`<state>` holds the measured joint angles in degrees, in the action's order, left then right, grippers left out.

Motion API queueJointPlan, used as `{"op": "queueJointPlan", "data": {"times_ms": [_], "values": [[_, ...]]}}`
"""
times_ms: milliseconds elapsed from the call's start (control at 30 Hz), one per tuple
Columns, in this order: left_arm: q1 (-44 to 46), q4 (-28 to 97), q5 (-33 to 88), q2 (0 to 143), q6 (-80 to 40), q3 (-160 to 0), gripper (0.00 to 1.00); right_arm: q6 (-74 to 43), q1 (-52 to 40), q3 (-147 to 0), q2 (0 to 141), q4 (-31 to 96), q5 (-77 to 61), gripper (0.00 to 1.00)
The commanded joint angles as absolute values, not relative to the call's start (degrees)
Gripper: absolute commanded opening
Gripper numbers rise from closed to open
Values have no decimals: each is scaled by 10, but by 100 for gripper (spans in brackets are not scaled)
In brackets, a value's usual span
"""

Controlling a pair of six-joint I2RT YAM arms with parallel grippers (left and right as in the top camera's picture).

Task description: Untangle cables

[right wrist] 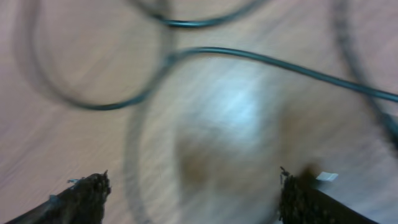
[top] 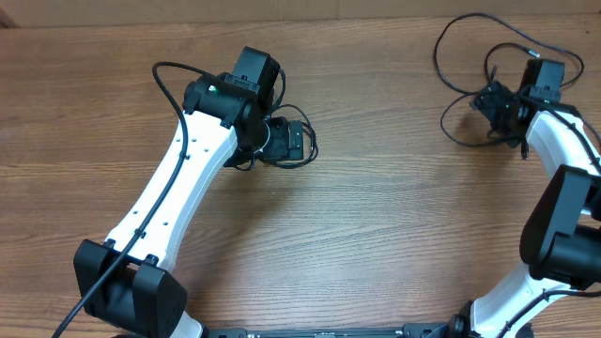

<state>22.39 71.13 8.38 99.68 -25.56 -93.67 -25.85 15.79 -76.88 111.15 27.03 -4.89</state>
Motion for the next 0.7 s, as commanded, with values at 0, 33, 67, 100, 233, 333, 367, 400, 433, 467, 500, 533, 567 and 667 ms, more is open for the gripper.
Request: {"op": "queueJointPlan", "data": {"times_ms": [0, 33, 67, 100, 233, 333, 367, 400, 433, 467, 500, 533, 567, 667], "values": [[225, 712, 90, 1001, -253, -937, 100, -194, 123, -780, 1101, 266, -106, 93], [225, 712, 90, 1001, -253, -937, 100, -173, 112, -780, 1105, 266, -106, 94], [225, 712, 90, 1001, -253, -937, 99, -146, 99, -780, 1112, 266, -105, 95], [225, 712, 90, 1001, -253, -937, 99, -128, 90, -780, 1116, 266, -105, 96], [225, 713, 90, 1001, -253, -937, 100, -89, 51, -780, 1138, 264, -17, 100], [225, 718, 90, 1001, -253, -937, 99, -89, 39, -780, 1156, 261, 39, 100], [225, 718, 90, 1001, -253, -937, 100, -89, 38, -780, 1163, 259, 39, 100], [225, 719, 90, 1001, -253, -937, 99, -89, 39, -780, 1169, 257, 39, 100], [225, 719, 90, 1001, -253, -937, 100, -89, 39, -780, 1176, 256, 39, 100], [225, 718, 90, 1001, -253, -937, 100, -89, 39, -780, 1183, 253, 39, 100], [225, 718, 90, 1001, -253, -937, 100, -89, 40, -780, 1189, 252, 38, 97], [225, 718, 90, 1001, -253, -937, 100, -89, 40, -780, 1195, 251, 38, 94], [225, 718, 90, 1001, -253, -937, 100, -89, 40, -780, 1197, 249, 38, 91], [225, 718, 90, 1001, -253, -937, 100, -89, 40, -780, 1198, 246, 38, 76]]}}
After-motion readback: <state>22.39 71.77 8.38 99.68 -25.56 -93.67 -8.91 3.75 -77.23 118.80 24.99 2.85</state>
